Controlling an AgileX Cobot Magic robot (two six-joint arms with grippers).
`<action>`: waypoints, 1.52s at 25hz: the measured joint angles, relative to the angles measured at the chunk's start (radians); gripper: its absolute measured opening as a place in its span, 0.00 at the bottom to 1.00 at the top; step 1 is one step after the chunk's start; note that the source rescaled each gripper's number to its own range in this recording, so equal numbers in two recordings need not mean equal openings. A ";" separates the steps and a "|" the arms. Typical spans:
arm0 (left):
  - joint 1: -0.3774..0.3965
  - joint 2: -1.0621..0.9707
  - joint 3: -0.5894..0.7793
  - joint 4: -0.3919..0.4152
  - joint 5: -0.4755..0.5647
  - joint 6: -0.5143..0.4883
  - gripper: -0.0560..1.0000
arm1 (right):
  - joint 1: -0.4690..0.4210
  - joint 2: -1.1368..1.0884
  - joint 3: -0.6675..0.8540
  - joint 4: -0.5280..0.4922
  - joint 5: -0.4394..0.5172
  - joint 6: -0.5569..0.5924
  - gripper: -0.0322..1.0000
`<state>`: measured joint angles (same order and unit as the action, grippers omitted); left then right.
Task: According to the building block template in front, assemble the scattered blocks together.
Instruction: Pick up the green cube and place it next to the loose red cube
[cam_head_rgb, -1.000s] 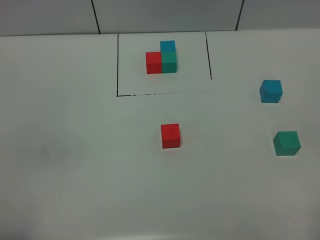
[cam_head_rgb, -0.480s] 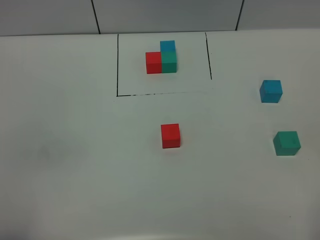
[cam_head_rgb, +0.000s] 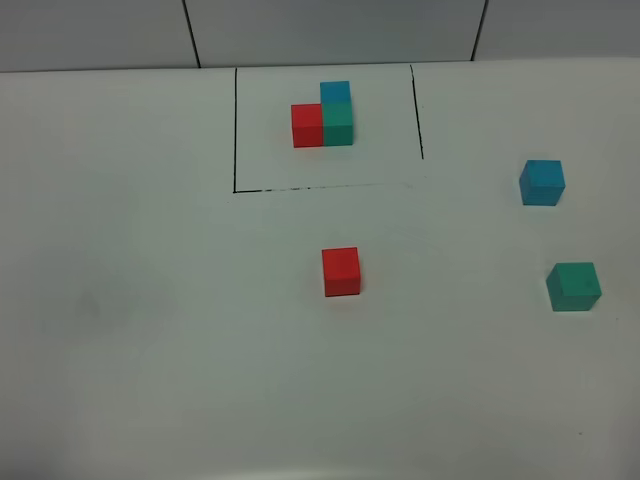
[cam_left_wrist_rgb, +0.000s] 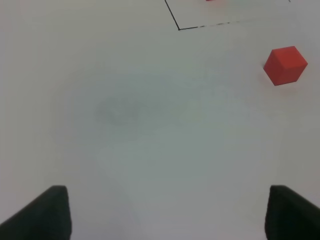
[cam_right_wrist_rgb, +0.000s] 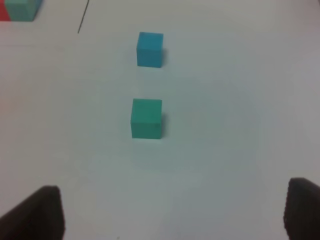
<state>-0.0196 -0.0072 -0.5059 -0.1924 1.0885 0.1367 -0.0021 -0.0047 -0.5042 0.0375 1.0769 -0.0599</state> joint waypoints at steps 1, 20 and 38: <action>0.000 0.000 0.000 0.000 0.000 0.000 0.91 | 0.000 0.000 0.000 0.000 0.000 0.000 0.78; 0.000 0.000 0.000 0.000 0.000 0.000 0.91 | 0.000 0.000 0.000 0.000 0.000 0.000 0.79; 0.000 0.000 0.000 0.000 0.000 0.000 0.91 | 0.000 0.203 -0.020 0.025 0.017 -0.004 0.80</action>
<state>-0.0196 -0.0072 -0.5059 -0.1924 1.0885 0.1367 -0.0021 0.1985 -0.5244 0.0627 1.0940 -0.0644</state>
